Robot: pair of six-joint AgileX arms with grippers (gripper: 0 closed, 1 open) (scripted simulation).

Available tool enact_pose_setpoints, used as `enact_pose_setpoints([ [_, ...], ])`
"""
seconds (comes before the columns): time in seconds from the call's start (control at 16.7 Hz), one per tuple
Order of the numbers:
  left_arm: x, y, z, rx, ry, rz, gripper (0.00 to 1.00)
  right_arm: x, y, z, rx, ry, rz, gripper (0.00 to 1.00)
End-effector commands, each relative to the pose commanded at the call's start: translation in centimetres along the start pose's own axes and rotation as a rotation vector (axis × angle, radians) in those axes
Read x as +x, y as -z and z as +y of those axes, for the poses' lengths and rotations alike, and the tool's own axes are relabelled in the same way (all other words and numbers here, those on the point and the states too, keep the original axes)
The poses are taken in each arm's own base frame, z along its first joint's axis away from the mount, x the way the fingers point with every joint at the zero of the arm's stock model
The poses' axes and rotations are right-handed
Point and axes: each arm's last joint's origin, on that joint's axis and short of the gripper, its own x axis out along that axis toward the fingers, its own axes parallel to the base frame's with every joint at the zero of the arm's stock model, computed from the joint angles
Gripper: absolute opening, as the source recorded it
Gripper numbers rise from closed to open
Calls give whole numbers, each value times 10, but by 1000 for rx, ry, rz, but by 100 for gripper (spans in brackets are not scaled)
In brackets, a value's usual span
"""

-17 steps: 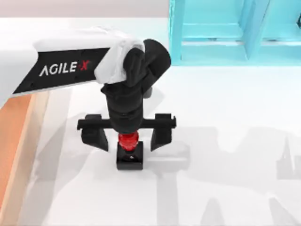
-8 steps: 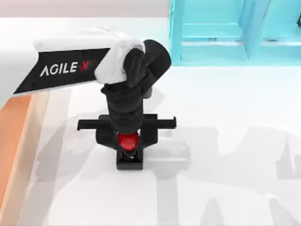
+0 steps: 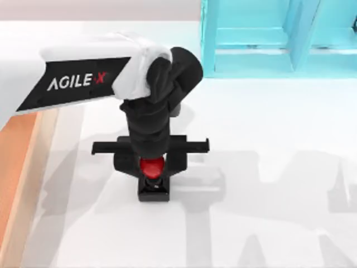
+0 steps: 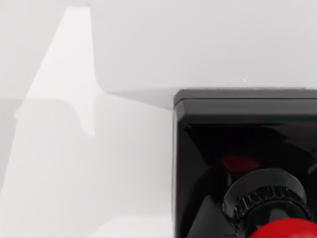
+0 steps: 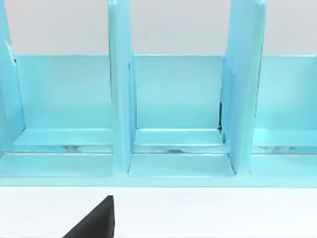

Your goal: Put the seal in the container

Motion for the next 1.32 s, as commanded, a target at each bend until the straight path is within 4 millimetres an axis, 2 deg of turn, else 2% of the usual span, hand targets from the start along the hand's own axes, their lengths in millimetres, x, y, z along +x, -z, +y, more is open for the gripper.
enact_pose_setpoints([
  [0.18,-1,0,0,1,1,-1,0,0,0,0,0,0,0,100],
  [0.3,-12,-2,-2,2,4,-5,0,0,0,0,0,0,0,100],
  [0.48,-39,-4,-3,-1,-2,2,0,0,0,0,0,0,0,100],
  [0.72,-85,-2,-1,0,-3,4,0,0,0,0,0,0,0,100],
  [0.84,-99,0,0,0,0,0,0,0,0,0,0,0,0,100],
  [1.14,-99,-1,1,0,-2,2,0,0,0,0,0,0,0,100],
  [1.32,-102,-14,24,0,-3,4,0,0,0,0,0,0,0,100],
])
